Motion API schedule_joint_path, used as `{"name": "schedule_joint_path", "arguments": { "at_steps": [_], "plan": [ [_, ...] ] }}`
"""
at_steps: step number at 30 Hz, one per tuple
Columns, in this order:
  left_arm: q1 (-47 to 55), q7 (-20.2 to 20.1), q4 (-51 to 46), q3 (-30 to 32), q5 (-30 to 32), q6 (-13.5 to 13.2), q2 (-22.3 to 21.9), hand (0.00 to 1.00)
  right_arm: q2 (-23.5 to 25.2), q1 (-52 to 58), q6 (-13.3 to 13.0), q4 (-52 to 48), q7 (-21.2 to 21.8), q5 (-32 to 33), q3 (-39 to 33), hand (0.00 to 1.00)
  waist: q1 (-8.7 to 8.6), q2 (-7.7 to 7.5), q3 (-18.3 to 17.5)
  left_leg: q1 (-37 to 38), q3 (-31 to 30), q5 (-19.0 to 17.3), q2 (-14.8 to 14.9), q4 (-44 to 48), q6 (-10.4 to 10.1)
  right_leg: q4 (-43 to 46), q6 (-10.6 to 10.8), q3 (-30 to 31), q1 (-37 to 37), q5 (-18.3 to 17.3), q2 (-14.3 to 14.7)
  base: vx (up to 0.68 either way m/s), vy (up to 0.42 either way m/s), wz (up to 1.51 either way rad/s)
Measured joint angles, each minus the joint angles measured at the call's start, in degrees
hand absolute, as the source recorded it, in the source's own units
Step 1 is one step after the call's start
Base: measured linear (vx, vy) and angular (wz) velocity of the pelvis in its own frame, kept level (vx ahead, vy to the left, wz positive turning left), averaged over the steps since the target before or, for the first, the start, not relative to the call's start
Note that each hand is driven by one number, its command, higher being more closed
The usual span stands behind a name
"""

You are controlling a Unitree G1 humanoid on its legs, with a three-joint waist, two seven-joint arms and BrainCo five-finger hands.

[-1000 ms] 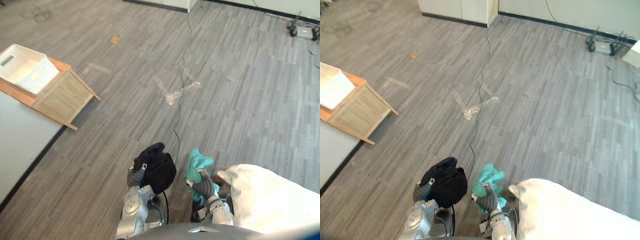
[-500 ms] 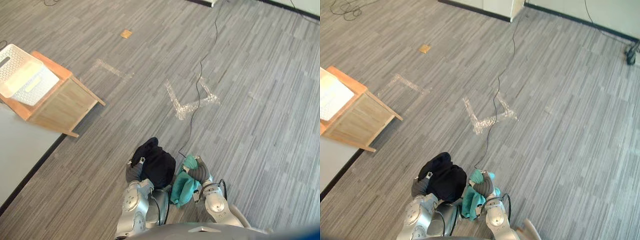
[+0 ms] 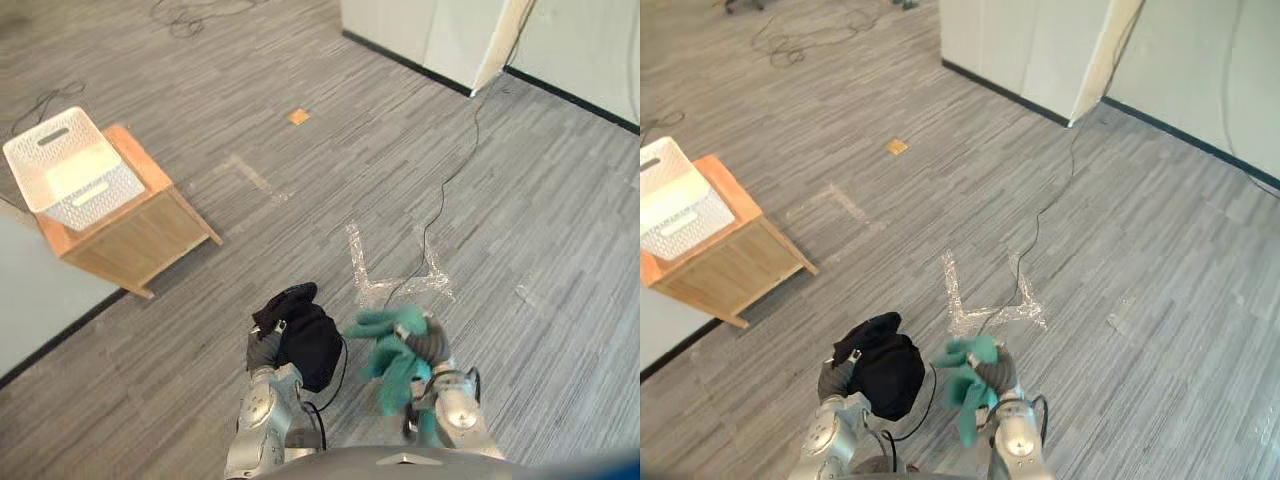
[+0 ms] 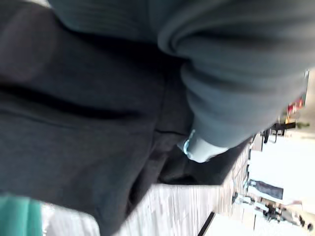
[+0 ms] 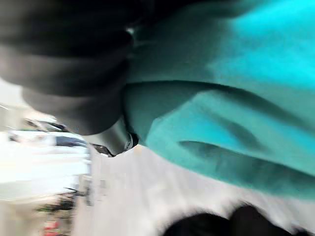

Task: Tidy the bed and pick cloth on bed and put in laundry

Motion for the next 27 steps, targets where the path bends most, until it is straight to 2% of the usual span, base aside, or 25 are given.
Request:
{"name": "schedule_joint_path", "arguments": {
  "at_steps": [1,2,3,4,5,6,7,8,10,11,12,13,14,16,17,18,19,21,23,24,26,27],
  "plan": [
    [0.8,0.0,-0.5,0.1,0.1,0.3,-0.5,1.00,-0.4,0.1,0.1,0.0,0.3,-0.1,0.1,1.00,0.54,0.81,-0.1,-0.3,0.3,0.1,1.2,0.0,-1.0,0.2,-0.6,-1.4,0.8,0.4,0.7,0.42,-0.454,0.53],
    [0.6,-0.5,-1.5,-0.2,0.2,0.4,-1.0,1.00,-0.2,0.8,0.3,-0.1,0.2,-0.1,0.1,1.00,0.24,0.36,0.4,-0.5,0.7,1.7,1.7,-0.1,-2.5,3.9,-1.3,-1.5,0.2,-1.8,0.3,0.24,-0.309,0.37],
    [0.5,-0.8,-1.7,-0.9,0.4,0.3,-1.0,1.00,-0.3,1.4,0.4,-0.1,0.2,-0.1,0.2,1.00,0.02,0.36,0.5,-0.7,0.6,4.4,1.9,-0.2,-2.7,8.1,-1.8,-0.9,-1.1,-3.0,0.2,0.25,-0.338,0.74],
    [0.5,-1.1,-1.9,-0.7,0.5,-0.1,-1.5,1.00,-0.7,1.4,0.5,0.1,0.2,-0.2,2.3,1.00,-0.63,0.42,0.8,0.4,-0.3,6.3,3.4,0.0,-4.2,15.8,-1.9,0.2,-3.8,-6.8,0.2,0.29,-0.390,0.96],
    [1.1,-1.2,-2.8,-0.1,0.5,-0.5,-1.3,1.00,-0.8,2.0,0.5,-0.2,0.5,-0.3,6.1,1.00,-1.18,-1.75,0.0,1.2,-1.3,6.6,3.6,-0.6,-4.9,15.0,-1.2,1.5,-2.6,-9.4,-0.6,0.25,-0.295,0.99],
    [1.2,-1.1,-2.7,0.1,0.5,-0.5,-1.4,1.00,-0.8,1.8,0.6,0.0,0.8,-0.3,7.8,1.00,-0.96,-1.94,-0.3,1.2,-1.5,6.3,4.4,-0.7,-5.3,15.2,-1.6,0.9,-1.9,-13.0,-0.3,0.28,-0.367,1.03],
    [1.3,-1.1,-2.1,0.4,0.3,-0.5,-1.8,1.00,-1.0,-0.6,1.0,0.8,1.8,-0.4,11.0,1.00,-0.98,-0.61,-0.5,-1.1,-2.7,6.7,7.4,1.0,-5.6,15.6,-2.9,-2.9,-1.8,-14.6,1.5,0.19,-0.251,0.72],
    [1.3,-1.1,-1.9,0.4,0.1,-0.4,-1.8,1.00,-1.2,-1.7,1.0,1.1,2.3,-0.5,11.4,1.00,-0.99,-0.54,-0.6,-2.7,-2.6,7.3,8.3,2.5,-5.1,15.2,-3.4,-3.9,-2.0,-14.8,2.1,0.19,-0.315,0.87],
    [1.4,-1.0,-1.8,0.5,-1.3,0.1,-1.7,1.00,-1.7,-4.3,1.1,1.3,4.0,0.2,9.6,1.00,-0.62,-0.47,-0.5,-9.0,-1.3,11.0,9.9,8.7,-1.0,11.4,-4.5,-7.6,-0.1,-15.0,2.9,0.17,-0.295,0.81],
    [1.5,-1.4,-1.9,0.3,-2.0,0.1,-1.7,1.00,-2.5,-4.8,1.0,1.4,4.2,1.6,5.3,1.00,-0.40,-0.11,-0.2,-12.1,2.3,14.0,11.6,15.2,2.8,7.2,-5.3,-9.4,4.0,-14.3,4.1,0.22,-0.318,0.67],
    [2.5,-2.0,-1.9,0.6,-2.4,0.1,-1.6,1.00,-3.8,-4.9,0.8,2.3,4.0,3.2,1.8,1.00,0.32,-0.02,-0.2,-13.5,4.3,14.6,11.7,21.4,3.6,4.9,-6.4,-9.7,7.0,-13.9,4.9,0.28,-0.330,0.38],
    [4.3,-3.0,-1.9,0.8,-2.4,0.1,-1.5,1.00,-5.9,-6.7,0.0,5.8,3.8,5.2,-3.3,1.00,1.35,0.24,-0.3,-15.3,5.8,13.2,10.2,30.6,3.8,3.0,-7.8,-9.8,10.1,-14.6,5.8,0.23,-0.183,-0.03],
    [5.7,-4.1,-1.9,0.8,-2.4,0.0,-1.3,1.00,-8.5,-9.3,-0.4,11.0,3.9,8.3,-8.0,1.00,1.79,1.69,-0.6,-17.3,5.9,12.6,8.0,37.1,3.7,2.4,-8.7,-10.0,12.0,-15.6,6.9,0.29,-0.161,-0.10],
    [6.7,-5.8,-1.9,2.1,-2.4,0.0,-1.5,1.00,-10.4,-12.5,0.1,14.9,2.4,9.6,-13.5,1.00,2.12,2.88,-1.0,-19.4,7.2,10.9,6.3,43.3,4.3,1.8,-10.0,-9.3,13.8,-16.6,8.3,0.27,-0.086,-0.18],
    [6.7,-6.0,-1.9,3.0,-2.4,0.0,-1.5,1.00,-10.3,-13.1,0.1,14.9,2.0,9.9,-14.2,1.00,2.21,2.68,-0.9,-20.2,7.9,9.3,5.8,44.5,3.9,1.5,-10.3,-8.9,14.3,-16.9,8.2,0.27,-0.074,-0.17],
    [6.6,-6.2,-1.9,4.7,-2.4,0.0,-1.6,1.00,-10.1,-14.0,0.0,14.9,1.2,11.2,-14.2,1.00,2.22,2.44,-0.7,-22.1,8.9,6.0,4.3,46.2,2.8,-0.2,-10.0,-8.3,16.2,-16.7,8.1,0.24,-0.070,-0.05],
    [6.5,-6.2,-2.1,5.7,-2.4,0.0,-1.6,1.00,-9.3,-14.3,-0.1,14.9,0.7,11.6,-14.2,1.00,2.31,1.45,0.0,-23.8,9.1,3.7,2.8,46.2,1.2,-2.2,-9.2,-8.2,18.8,-16.1,7.9,0.33,-0.069,-0.04],
    [6.4,-6.2,-2.8,6.2,-2.4,0.0,-1.7,1.00,-8.0,-14.3,-0.1,14.7,-0.1,11.8,-14.8,1.00,3.02,1.29,0.2,-26.7,9.1,1.2,1.2,43.8,-0.5,-5.0,-9.1,-8.2,22.6,-16.0,7.8,0.36,-0.016,0.00],
    [6.1,-6.2,-4.4,6.6,-2.4,0.1,-1.7,1.00,-6.7,-14.5,-0.2,13.9,-1.3,11.9,-16.8,1.00,3.58,0.94,0.4,-31.0,11.9,0.0,-1.0,34.4,-0.7,-8.2,-9.0,-8.9,27.0,-16.1,6.8,0.50,0.090,0.06],
    [5.9,-6.2,-5.6,7.0,-2.4,0.1,-1.7,1.00,-6.3,-14.6,-0.3,13.6,-1.9,11.9,-17.8,1.00,3.66,0.11,0.9,-32.6,14.9,0.7,-2.1,28.3,-0.3,-9.3,-7.6,-9.4,29.2,-16.9,5.1,0.53,0.137,0.07],
    [5.8,-6.1,-6.6,7.1,-2.4,0.1,-1.7,1.00,-5.8,-14.6,-0.3,13.3,-2.5,12.0,-19.1,1.00,3.56,-0.53,1.2,-34.2,17.8,3.3,-2.7,22.8,0.0,-10.0,-5.9,-10.1,31.3,-17.8,3.7,0.36,0.121,0.08],
    [6.0,-6.0,-7.7,7.1,-2.4,0.1,-1.7,1.00,-6.0,-14.4,-0.3,13.2,-3.2,12.6,-20.3,1.00,3.58,-0.44,1.1,-34.9,20.4,8.0,-2.9,16.4,0.9,-10.8,-3.4,-10.8,33.4,-18.5,3.0,0.49,0.201,0.00]
  ]
}}
